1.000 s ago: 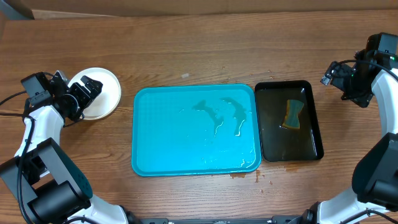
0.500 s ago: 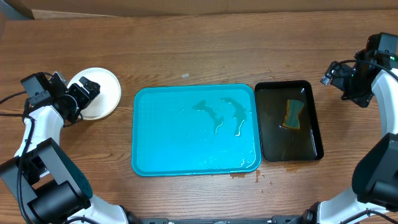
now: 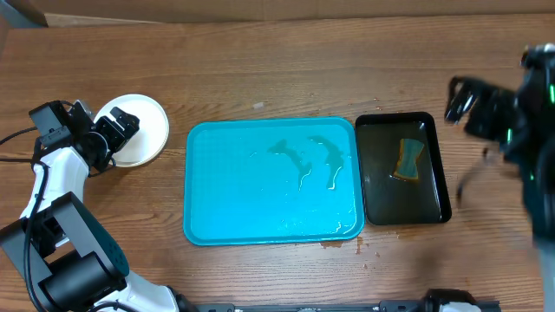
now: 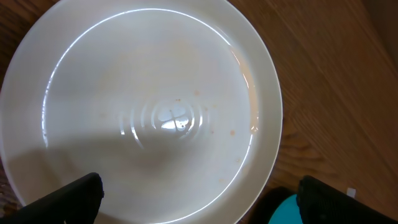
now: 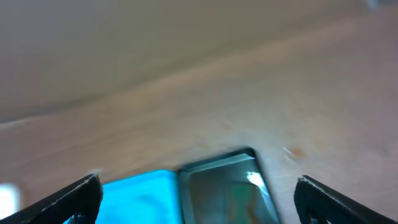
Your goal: Clean dirty plates on tray and stack at the side
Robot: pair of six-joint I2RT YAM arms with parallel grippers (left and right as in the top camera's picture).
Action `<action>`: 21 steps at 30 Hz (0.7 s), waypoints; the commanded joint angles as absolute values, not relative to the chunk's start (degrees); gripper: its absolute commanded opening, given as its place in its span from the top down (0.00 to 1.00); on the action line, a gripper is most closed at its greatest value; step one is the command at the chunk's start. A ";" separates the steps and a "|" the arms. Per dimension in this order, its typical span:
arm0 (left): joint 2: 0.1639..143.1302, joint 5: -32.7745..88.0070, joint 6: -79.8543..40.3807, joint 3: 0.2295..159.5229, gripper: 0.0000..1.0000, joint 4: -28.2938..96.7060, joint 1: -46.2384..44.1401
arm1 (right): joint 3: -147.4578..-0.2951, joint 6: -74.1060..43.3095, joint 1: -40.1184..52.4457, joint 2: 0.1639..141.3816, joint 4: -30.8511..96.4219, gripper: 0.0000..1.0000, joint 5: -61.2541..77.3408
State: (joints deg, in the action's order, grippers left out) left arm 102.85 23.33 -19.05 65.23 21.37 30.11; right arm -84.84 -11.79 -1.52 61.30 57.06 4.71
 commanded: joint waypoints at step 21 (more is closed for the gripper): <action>103.61 23.09 -18.39 65.52 0.00 21.12 30.24 | -32.75 -2.55 1.37 5.76 1.30 0.00 2.66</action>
